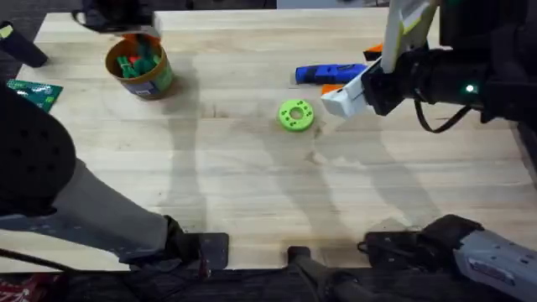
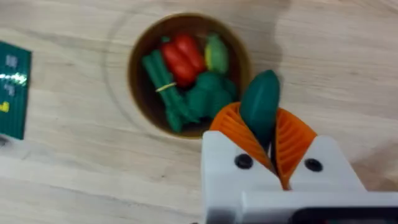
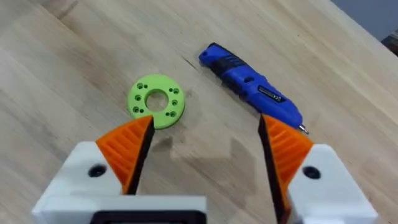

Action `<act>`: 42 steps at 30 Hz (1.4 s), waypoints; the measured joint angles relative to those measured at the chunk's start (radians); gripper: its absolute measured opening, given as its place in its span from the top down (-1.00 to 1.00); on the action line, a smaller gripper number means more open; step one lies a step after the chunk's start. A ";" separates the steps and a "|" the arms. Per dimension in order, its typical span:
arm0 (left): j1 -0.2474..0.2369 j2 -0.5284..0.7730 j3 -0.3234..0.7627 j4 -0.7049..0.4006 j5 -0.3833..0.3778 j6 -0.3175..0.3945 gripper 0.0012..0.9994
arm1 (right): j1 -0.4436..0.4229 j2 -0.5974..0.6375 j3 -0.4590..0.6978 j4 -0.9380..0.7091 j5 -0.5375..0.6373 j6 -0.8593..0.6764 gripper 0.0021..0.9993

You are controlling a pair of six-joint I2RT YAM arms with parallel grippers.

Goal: Pick up the gripper from the table and insert it into the empty holder that is missing its gripper. Then pick up a screw, insert it into the mounting hole, and use the screwdriver to tighten it. Finally, clean up the table by picking up the vegetable and placing it into the bucket.

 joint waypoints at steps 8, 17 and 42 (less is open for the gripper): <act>0.109 0.002 0.000 0.011 0.030 -0.003 0.87 | 0.000 0.000 0.000 -0.001 0.000 0.000 -0.95; 0.121 0.100 0.000 0.062 0.055 -0.003 0.88 | 0.000 0.000 0.000 -0.003 0.000 0.000 -0.95; 0.125 0.160 0.003 0.052 0.053 -0.014 -0.51 | 0.000 0.000 0.000 -0.003 0.000 0.000 -0.95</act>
